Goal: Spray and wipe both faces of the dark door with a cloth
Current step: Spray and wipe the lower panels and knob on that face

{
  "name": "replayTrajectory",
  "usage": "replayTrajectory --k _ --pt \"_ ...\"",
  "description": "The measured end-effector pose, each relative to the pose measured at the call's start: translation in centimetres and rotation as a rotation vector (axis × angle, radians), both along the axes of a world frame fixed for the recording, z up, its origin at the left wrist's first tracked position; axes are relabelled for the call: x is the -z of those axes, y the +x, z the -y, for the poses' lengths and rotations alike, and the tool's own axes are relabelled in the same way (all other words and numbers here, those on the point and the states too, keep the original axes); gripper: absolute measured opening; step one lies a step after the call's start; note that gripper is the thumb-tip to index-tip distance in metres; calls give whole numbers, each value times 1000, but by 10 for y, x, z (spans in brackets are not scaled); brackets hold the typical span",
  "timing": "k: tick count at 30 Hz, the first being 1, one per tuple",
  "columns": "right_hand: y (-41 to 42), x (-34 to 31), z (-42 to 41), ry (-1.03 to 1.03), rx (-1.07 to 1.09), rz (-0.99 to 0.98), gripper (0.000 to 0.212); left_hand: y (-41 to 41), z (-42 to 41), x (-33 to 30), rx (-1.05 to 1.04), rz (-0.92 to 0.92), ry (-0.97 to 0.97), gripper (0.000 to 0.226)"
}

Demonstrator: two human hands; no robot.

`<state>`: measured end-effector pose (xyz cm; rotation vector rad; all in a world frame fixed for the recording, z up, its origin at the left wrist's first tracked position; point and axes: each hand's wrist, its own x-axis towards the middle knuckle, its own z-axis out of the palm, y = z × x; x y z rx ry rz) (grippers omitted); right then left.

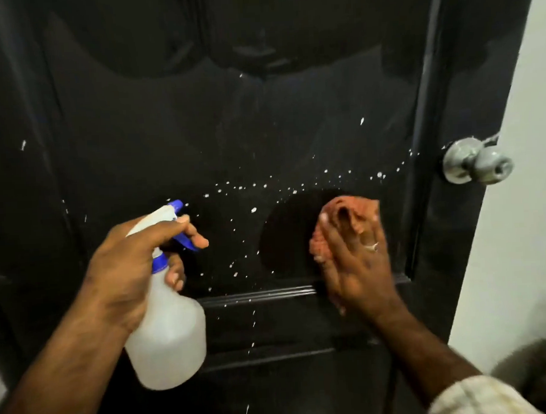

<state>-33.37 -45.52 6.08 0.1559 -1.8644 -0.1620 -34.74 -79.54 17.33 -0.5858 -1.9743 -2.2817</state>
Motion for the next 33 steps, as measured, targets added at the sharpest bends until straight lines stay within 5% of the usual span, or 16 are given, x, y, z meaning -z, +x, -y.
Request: replayTrajectory --k 5,9,13,16,21,24,29,33 --pt "-29 -100 10 -326 -5 -201 67 -2 -26 -39 59 -15 -47 30" --pt "-36 -88 50 -70 -52 -75 68 -9 -37 -57 122 -38 -2 25" --pt "-18 -21 1 112 -41 47 67 -22 -32 -54 159 -7 -4 35" --pt "-16 -36 -39 -96 -3 -37 67 -30 -26 -50 182 2 -9 44" --pt "-49 -150 -34 -361 -28 -240 70 -55 -16 -67 203 -22 -80 76" --pt "-64 -141 -34 -383 -31 -248 73 -50 -25 -77 204 -46 -19 44" --pt "-56 -13 -36 -467 -73 -122 73 -36 -44 -85 187 22 -8 27" --pt "-63 -73 -46 -355 -100 -166 73 -36 -53 -91 147 12 -44 21"
